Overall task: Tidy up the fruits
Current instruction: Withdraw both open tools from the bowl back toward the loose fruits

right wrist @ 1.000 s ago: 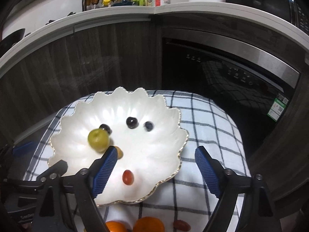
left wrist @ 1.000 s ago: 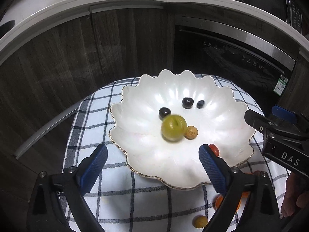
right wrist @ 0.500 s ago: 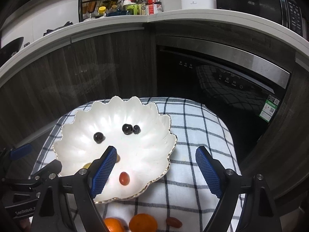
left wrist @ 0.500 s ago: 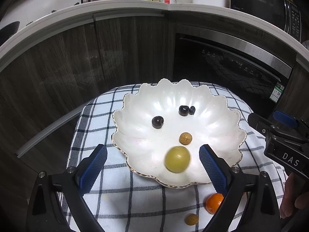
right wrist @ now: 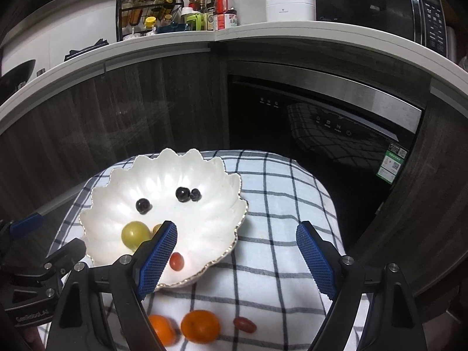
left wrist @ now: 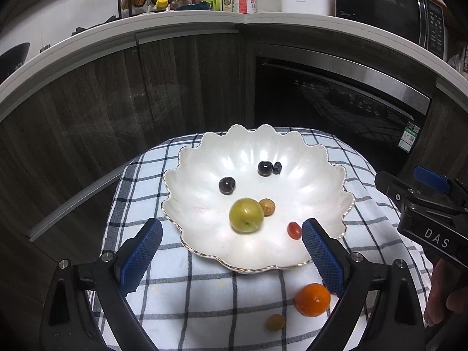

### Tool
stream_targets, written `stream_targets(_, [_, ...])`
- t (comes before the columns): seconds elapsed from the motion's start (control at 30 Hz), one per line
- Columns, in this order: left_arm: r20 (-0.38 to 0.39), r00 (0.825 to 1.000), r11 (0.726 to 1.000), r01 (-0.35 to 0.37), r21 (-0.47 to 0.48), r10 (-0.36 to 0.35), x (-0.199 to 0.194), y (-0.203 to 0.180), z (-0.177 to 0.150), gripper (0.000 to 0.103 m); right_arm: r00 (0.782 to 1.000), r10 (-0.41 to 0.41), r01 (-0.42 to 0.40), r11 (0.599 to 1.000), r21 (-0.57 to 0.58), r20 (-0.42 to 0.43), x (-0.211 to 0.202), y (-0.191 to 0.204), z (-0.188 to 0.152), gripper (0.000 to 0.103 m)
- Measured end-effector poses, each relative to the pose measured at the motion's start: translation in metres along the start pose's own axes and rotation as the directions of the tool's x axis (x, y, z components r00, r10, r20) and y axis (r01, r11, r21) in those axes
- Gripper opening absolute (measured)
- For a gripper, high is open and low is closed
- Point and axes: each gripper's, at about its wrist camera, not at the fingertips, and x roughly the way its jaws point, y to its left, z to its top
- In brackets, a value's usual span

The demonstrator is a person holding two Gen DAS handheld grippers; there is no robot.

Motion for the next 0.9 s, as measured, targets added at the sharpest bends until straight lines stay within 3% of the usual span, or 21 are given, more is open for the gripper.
stream_targets(0.47, [0.028,1.000,1.000,-0.012,0.026,0.011,-0.020,-0.010,-0.020,0.097,1.000,0.006,-0.006,1.000,-0.027,0.009,-0.018,-0.007,-0.016,0.085])
stream_targets(0.9, [0.006,1.000,1.000,-0.002,0.017,0.001,-0.021,-0.013,-0.050,0.097,0.999,0.032,-0.031,0.995,-0.094,0.008,-0.027,0.003,-0.037,0.085])
